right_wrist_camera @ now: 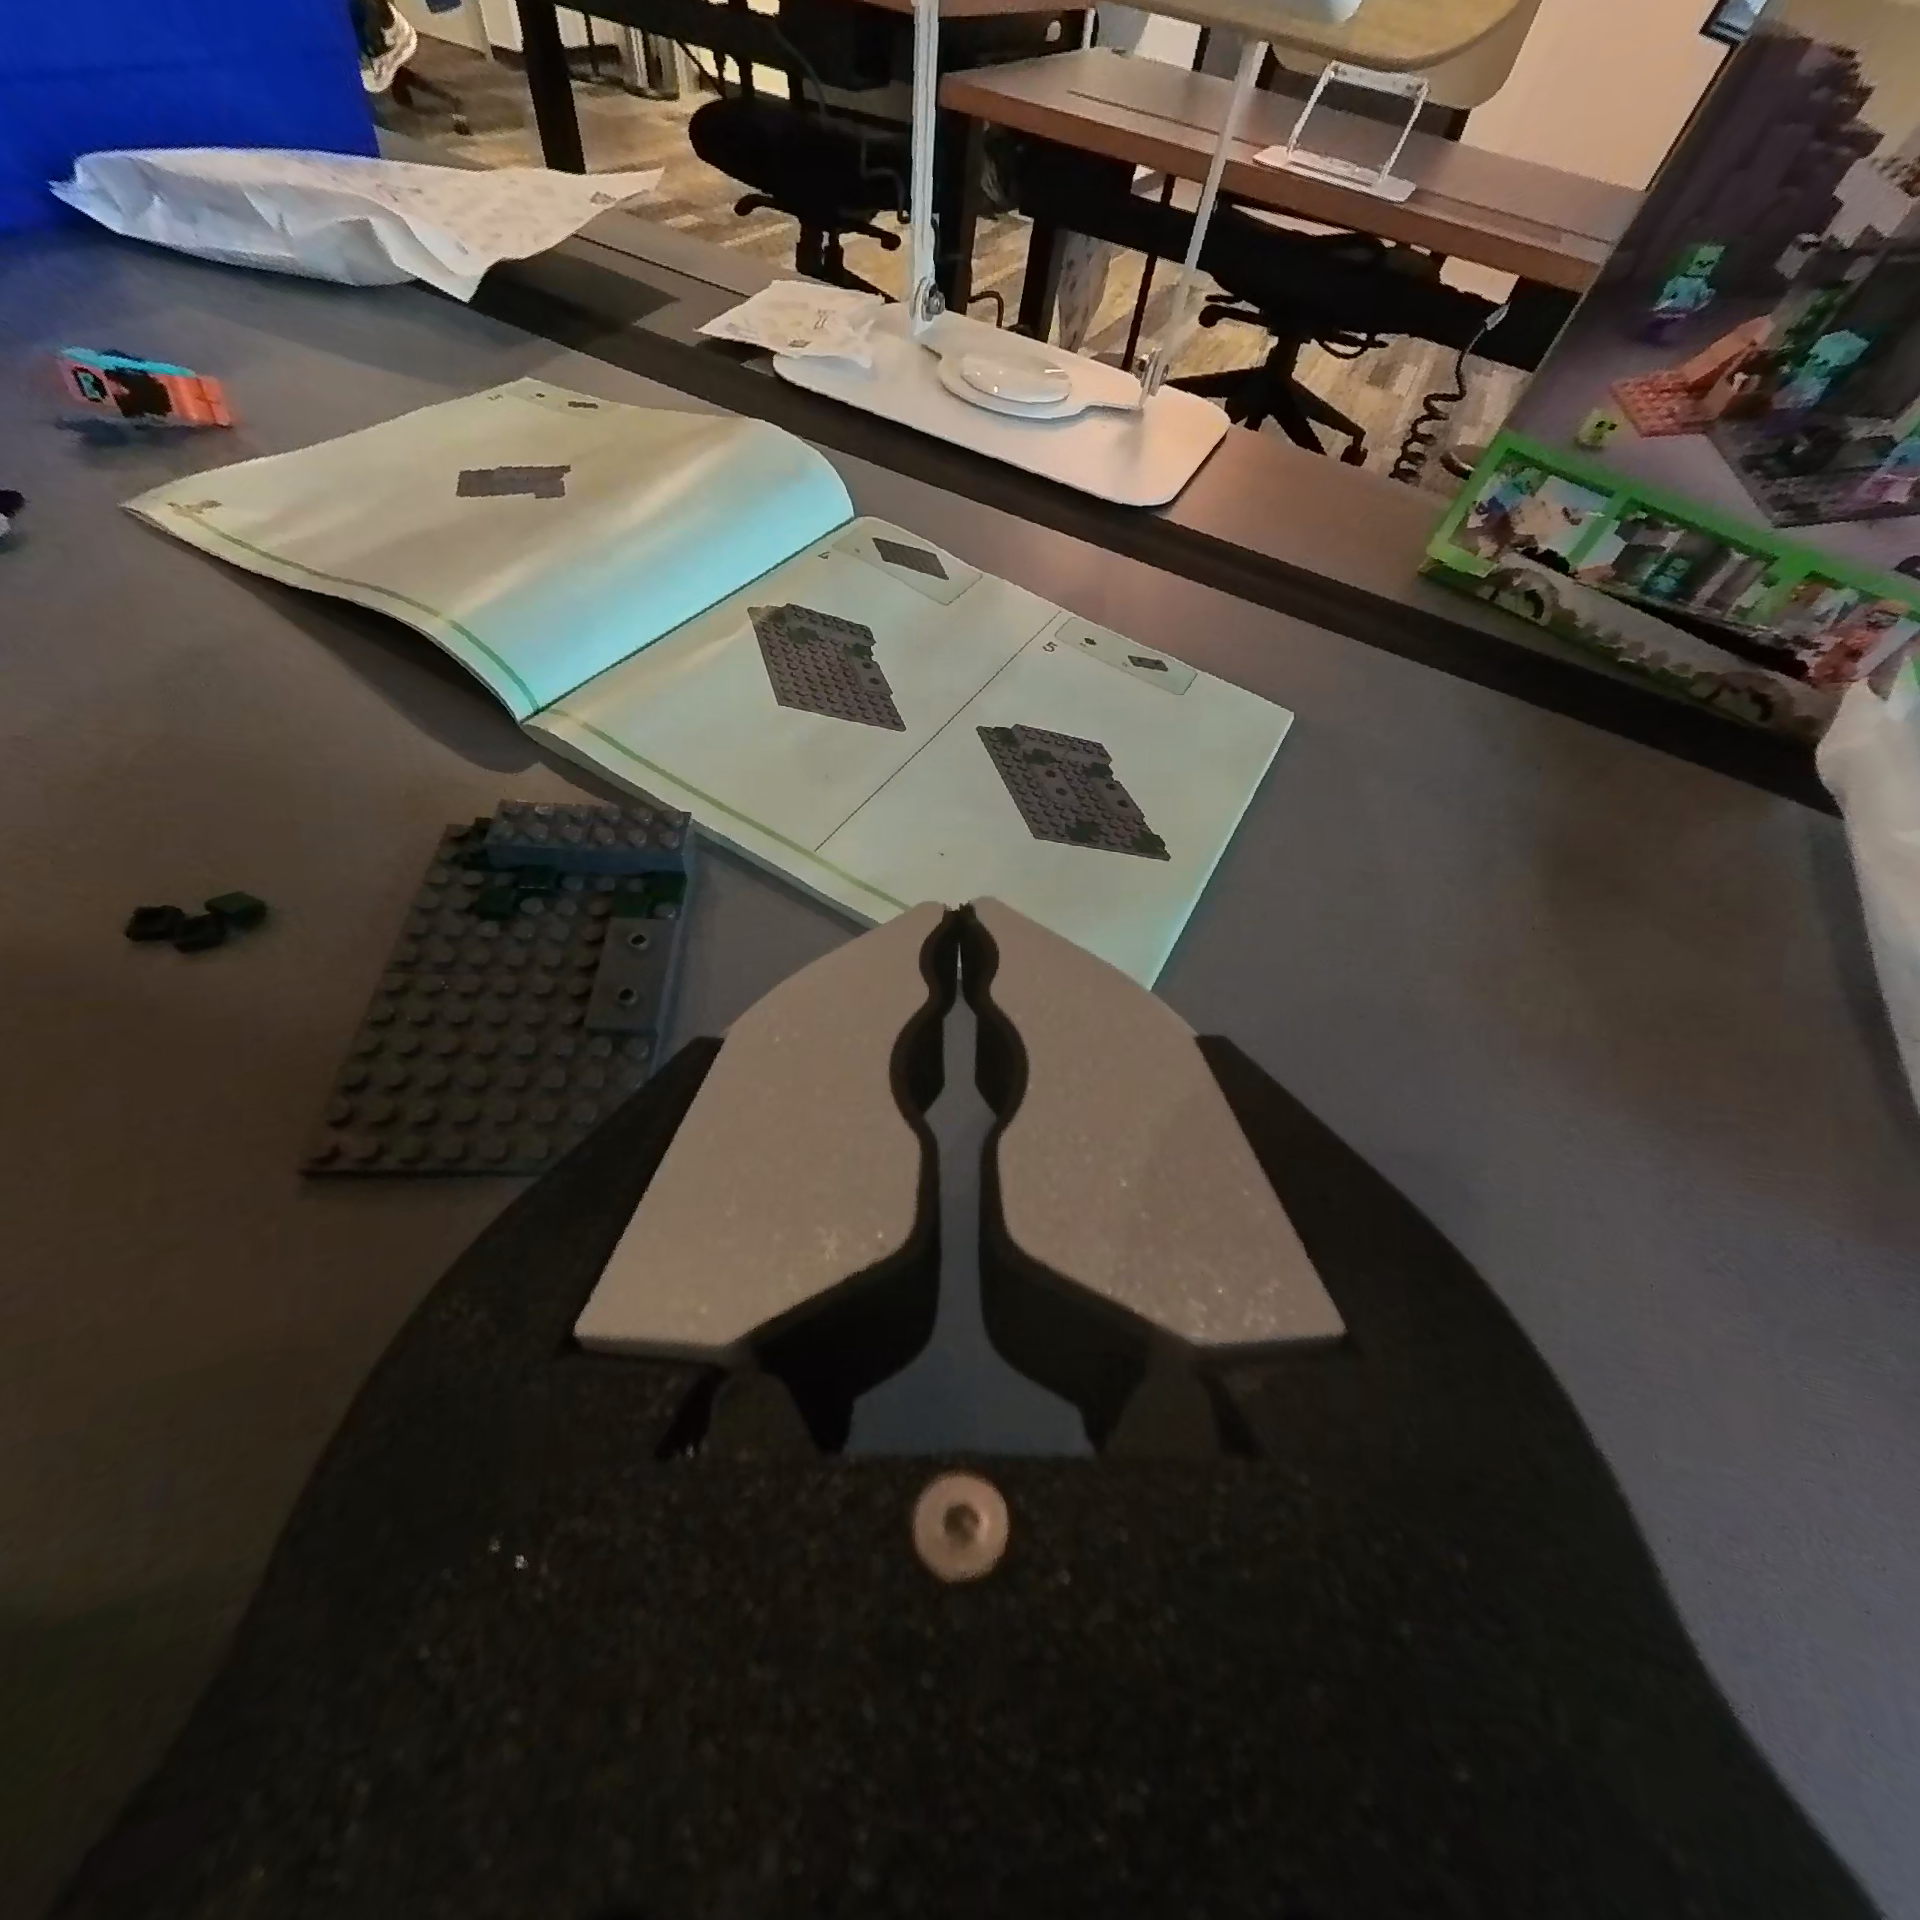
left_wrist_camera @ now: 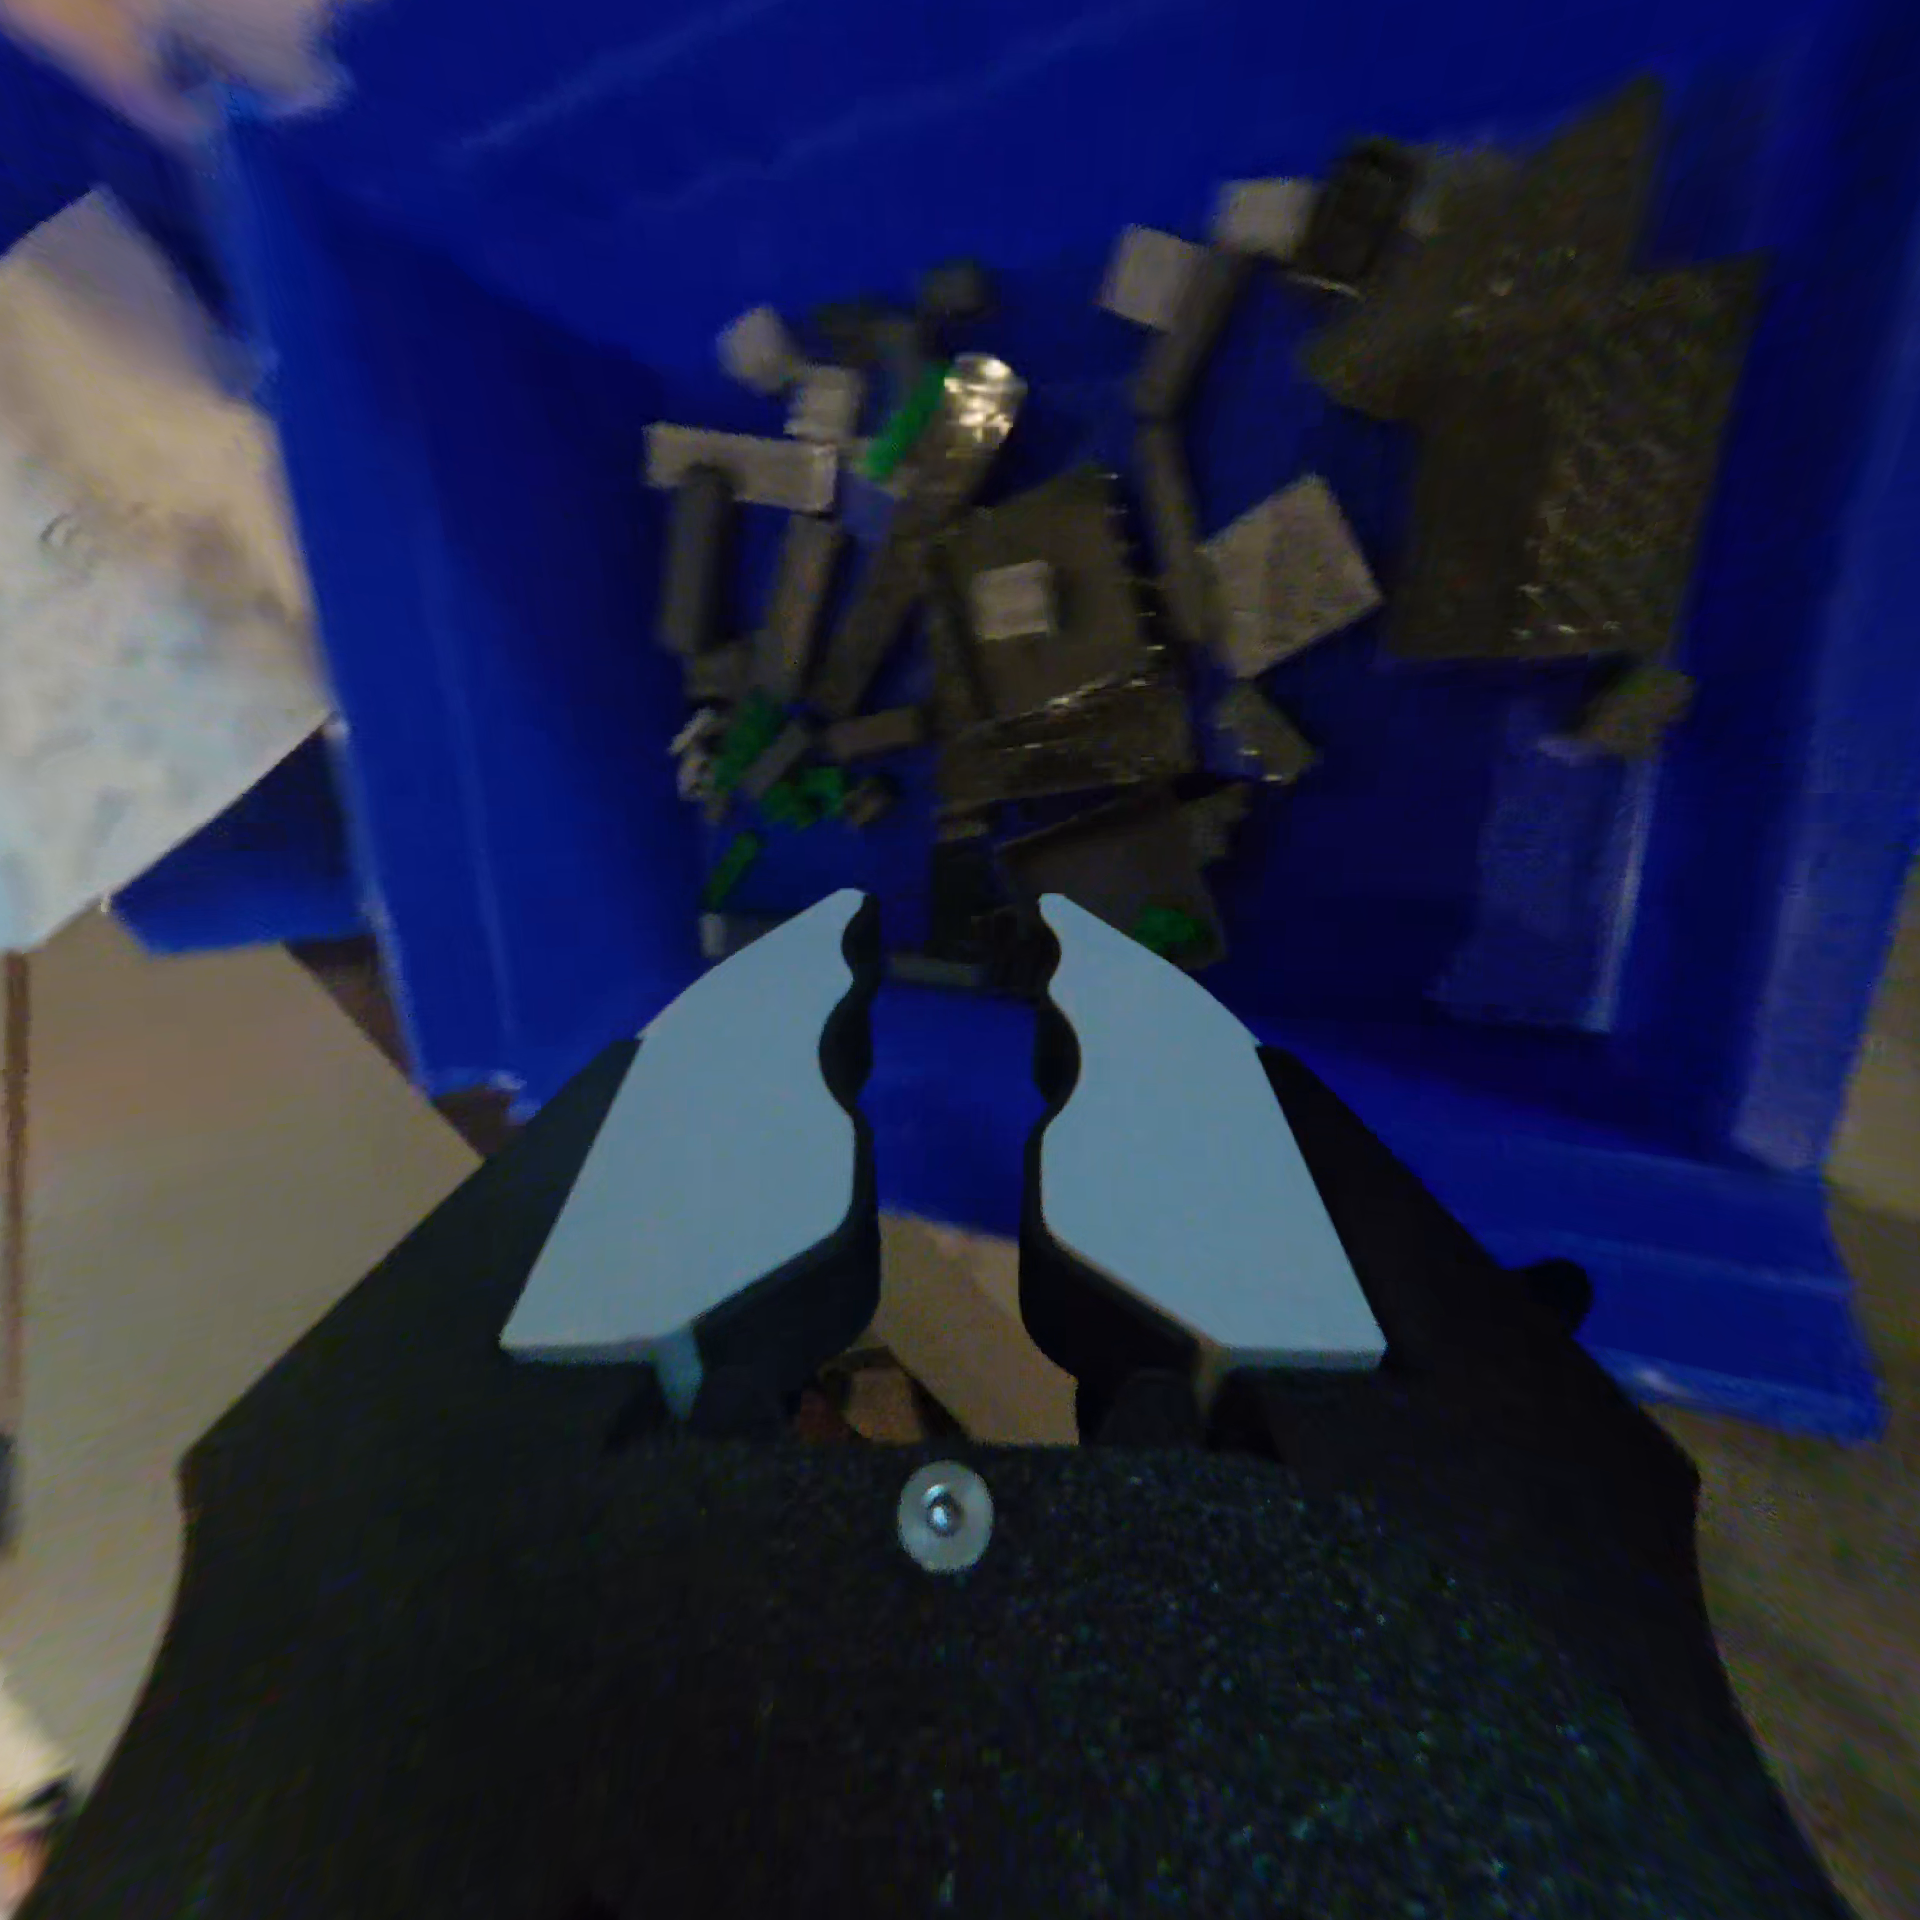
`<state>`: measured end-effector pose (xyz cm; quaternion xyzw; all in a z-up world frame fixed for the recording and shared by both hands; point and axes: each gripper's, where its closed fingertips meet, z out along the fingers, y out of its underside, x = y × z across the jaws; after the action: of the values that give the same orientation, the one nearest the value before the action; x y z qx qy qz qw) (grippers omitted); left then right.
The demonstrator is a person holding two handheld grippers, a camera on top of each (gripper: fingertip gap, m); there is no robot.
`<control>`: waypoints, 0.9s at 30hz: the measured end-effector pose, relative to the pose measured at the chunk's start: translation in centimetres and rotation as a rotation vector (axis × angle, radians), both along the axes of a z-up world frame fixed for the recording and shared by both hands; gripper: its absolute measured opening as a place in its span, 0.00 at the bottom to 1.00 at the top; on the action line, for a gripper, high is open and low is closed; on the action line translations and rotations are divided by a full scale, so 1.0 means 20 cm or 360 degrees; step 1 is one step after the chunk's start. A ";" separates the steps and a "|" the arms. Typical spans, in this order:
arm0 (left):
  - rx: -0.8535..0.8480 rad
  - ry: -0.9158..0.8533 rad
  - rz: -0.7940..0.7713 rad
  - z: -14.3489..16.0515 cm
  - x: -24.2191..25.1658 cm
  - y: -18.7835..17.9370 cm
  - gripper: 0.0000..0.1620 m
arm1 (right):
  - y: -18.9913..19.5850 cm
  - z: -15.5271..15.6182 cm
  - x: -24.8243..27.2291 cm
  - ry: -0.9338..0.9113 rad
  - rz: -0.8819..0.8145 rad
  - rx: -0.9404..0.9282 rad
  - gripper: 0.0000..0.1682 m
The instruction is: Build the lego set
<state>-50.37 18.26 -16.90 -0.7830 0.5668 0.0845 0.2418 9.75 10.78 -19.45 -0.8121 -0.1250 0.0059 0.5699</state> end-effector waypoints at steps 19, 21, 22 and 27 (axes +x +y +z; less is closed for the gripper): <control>-0.0172 0.0865 0.0204 -0.20 -0.28 0.46 0.00 | -0.02 0.04 0.00 0.0089 0.0030 0.0062 0.00; -0.0148 0.1119 0.0155 -0.24 -0.35 0.51 0.00 | -0.02 0.05 0.00 0.0121 0.0041 0.0078 0.00; -0.0140 0.1201 0.0119 -0.26 -0.36 0.53 0.00 | -0.03 0.06 0.00 0.0133 0.0048 0.0083 0.00; -0.0250 0.1328 -0.0014 -0.35 -0.39 0.55 0.00 | -0.04 0.08 0.00 0.0167 0.0065 0.0111 0.00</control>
<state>-58.09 29.32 -23.97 -0.6953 0.6242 0.3497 -0.0684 9.75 9.95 -17.86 -0.7876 -0.1116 0.0556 0.6035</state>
